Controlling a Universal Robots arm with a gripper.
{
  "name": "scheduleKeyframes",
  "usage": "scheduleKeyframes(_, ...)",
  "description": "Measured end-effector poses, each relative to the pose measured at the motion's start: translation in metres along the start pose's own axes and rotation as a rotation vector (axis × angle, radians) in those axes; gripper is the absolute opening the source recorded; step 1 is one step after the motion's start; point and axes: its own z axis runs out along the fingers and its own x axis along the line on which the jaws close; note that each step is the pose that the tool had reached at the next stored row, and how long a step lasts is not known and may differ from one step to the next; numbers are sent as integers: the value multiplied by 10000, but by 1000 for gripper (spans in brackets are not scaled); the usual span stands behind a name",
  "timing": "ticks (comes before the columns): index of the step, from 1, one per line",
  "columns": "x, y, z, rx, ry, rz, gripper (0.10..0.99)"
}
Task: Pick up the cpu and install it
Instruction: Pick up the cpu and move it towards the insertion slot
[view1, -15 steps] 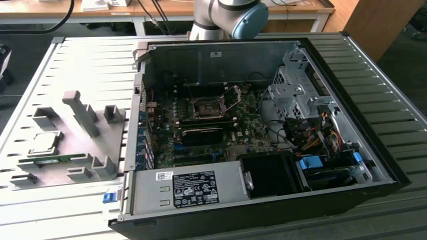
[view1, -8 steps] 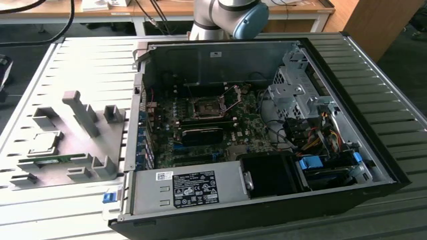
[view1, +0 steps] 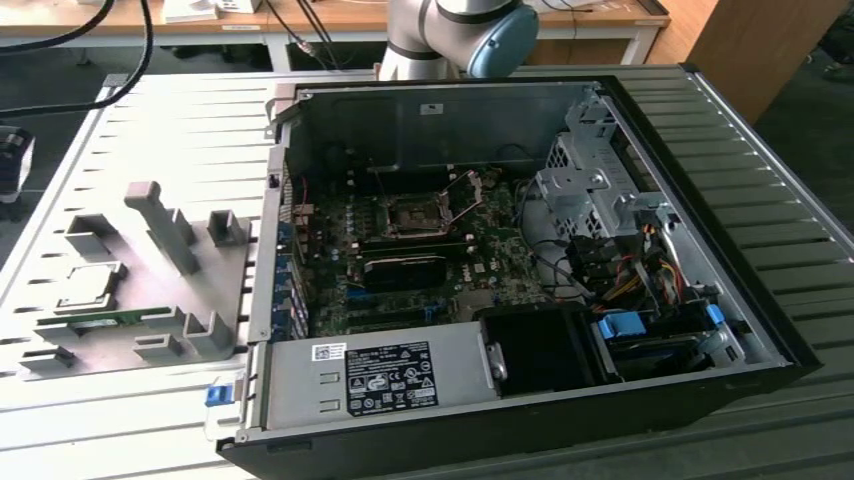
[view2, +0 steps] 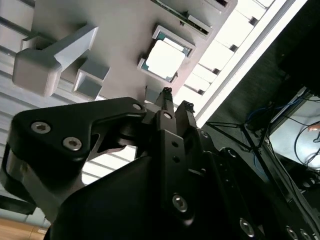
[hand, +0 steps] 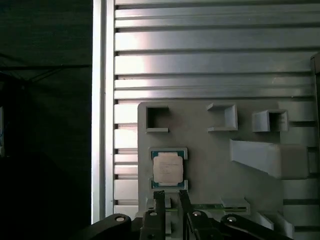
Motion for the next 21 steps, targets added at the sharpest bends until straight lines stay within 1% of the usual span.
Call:
scheduleKeyframes(2, -2, -17, 36, 2, 21, -29, 310)
scheduleKeyframes(3, -2, -22, 53, 3, 29, -30, 310)
scheduleKeyframes(5, -4, -33, 89, 3, 38, -30, 424)
scheduleKeyframes(6, -5, -39, 107, 0, 38, -30, 424)
scheduleKeyframes(8, -6, -51, 142, -3, 38, -30, 537)
scheduleKeyframes(9, -7, -58, 161, -3, 37, -30, 537)
scheduleKeyframes(11, -8, -62, 197, -3, 43, -37, 655)
scheduleKeyframes(12, -8, -64, 214, -2, 47, -44, 655)
scheduleKeyframes(13, -10, -65, 232, -2, 46, -59, 714)
scheduleKeyframes(14, -10, -67, 251, -1, 47, -75, 714)
scheduleKeyframes(15, -11, -68, 268, -1, 48, -83, 776)
scheduleKeyframes(18, -15, -72, 323, -7, 49, -86, 776)
scheduleKeyframes(21, -47, -74, 376, -9, 50, -85, 776)
